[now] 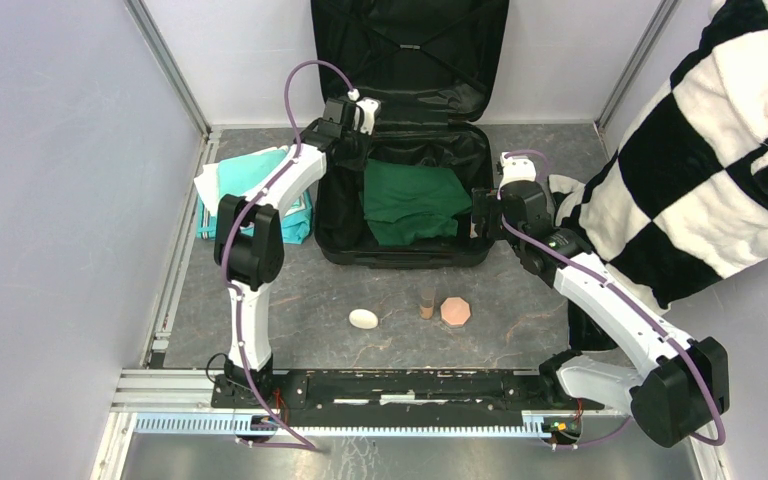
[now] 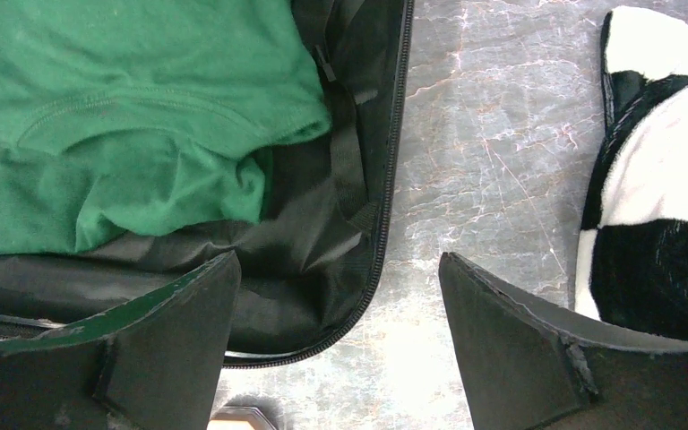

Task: Pack the luggage

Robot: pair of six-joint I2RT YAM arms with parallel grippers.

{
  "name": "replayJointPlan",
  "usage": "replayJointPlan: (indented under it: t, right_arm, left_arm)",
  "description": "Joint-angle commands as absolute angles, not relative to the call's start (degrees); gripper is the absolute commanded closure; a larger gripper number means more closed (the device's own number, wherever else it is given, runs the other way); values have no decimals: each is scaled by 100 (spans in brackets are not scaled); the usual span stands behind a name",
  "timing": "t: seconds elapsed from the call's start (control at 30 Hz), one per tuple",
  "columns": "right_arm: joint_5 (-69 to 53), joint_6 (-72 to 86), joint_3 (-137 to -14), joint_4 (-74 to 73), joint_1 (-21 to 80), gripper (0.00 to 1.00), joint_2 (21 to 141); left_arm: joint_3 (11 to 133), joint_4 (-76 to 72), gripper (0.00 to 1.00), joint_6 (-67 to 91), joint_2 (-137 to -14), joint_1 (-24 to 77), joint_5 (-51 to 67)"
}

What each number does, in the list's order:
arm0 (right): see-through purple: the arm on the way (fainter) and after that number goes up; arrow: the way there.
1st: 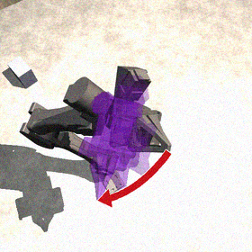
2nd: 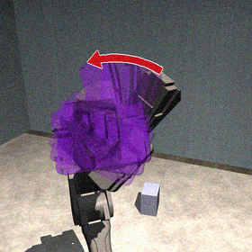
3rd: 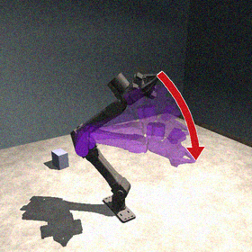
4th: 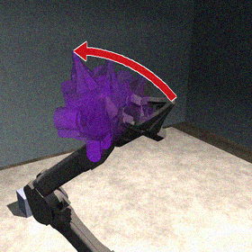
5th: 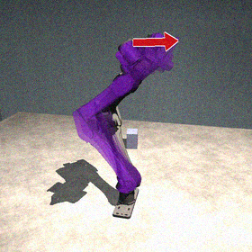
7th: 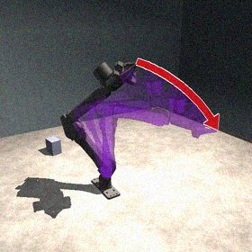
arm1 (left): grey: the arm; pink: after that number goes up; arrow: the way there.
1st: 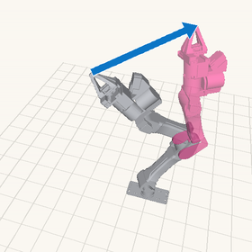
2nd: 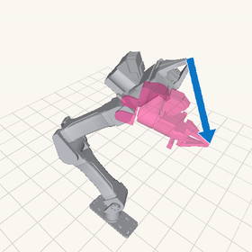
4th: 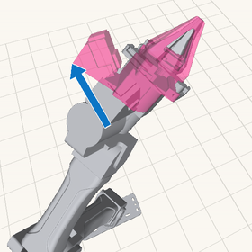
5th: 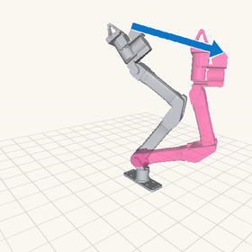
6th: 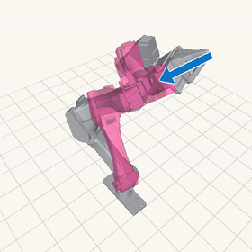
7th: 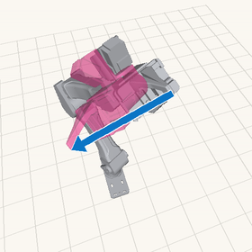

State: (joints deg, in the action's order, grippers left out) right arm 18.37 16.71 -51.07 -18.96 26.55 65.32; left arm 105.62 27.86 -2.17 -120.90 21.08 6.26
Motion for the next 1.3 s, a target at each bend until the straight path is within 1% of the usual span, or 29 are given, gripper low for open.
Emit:
replayJointPlan:
  t: [0.0,0.07,0.1,0.13,0.2,0.23,0.3,0.37,0.4,0.5,0.6,0.83,0.93,1.13,1.17,1.2,1.27]
  right_arm:
    - [1706,1728,-5309,-1699,2643,11,6539]
    - [1703,1736,-5333,-1715,2645,11,6540]
    - [1701,1734,-5343,-1722,2641,11,6533]
    - [1713,1735,-5352,-1723,2639,11,6531]
    - [1750,1718,-5346,-1745,2640,10,6526]
    - [1760,1722,-5329,-1737,2641,10,6514]
    - [1775,1714,-5296,-1747,2644,9,6522]
    - [1784,1716,-5251,-1746,2645,9,6515]
    - [1787,1716,-5233,-1737,2643,9,6513]
    - [1793,1748,-5169,-1656,2638,9,6513]
    - [1731,1781,-5188,-1622,2642,9,6581]
    - [1680,1785,-5124,-1579,2643,9,6630]
    - [1678,1793,-5146,-1574,2641,8,6678]
    - [1719,1778,-5168,-1596,2640,9,6697]
    - [1718,1781,-5168,-1607,2645,9,6702]
    - [1731,1767,-5168,-1608,2642,9,6710]
    - [1754,1761,-5168,-1608,2644,9,6729]
  left_arm:
    - [10941,2304,98,-802,-11931,1985,22]
    - [11147,2620,97,-717,-12120,1990,350]
    - [11270,2987,90,-617,-12249,1987,714]
    - [11318,3177,81,-503,-12338,1989,1164]
    - [11069,3414,57,-290,-12353,1994,1889]
    - [10845,3393,47,-192,-12302,1995,2133]
    - [10488,3380,28,-75,-12151,1995,2381]
    - [10183,3329,5,-54,-11941,1994,2374]
    - [10033,3261,1,-53,-11819,1995,2298]
    - [9632,3053,0,-19,-11441,1988,1898]
    - [9468,3205,0,129,-11327,1990,1831]
    - [8372,2594,0,817,-11062,2013,2871]
    - [8291,2342,0,1083,-11162,2030,3083]
    - [8516,1994,0,1362,-11549,2023,3109]
    - [8574,1948,2,1426,-11615,2023,3148]
    - [8649,1935,5,1463,-11671,2030,3204]
    - [8723,1859,14,1565,-11750,2044,3247]
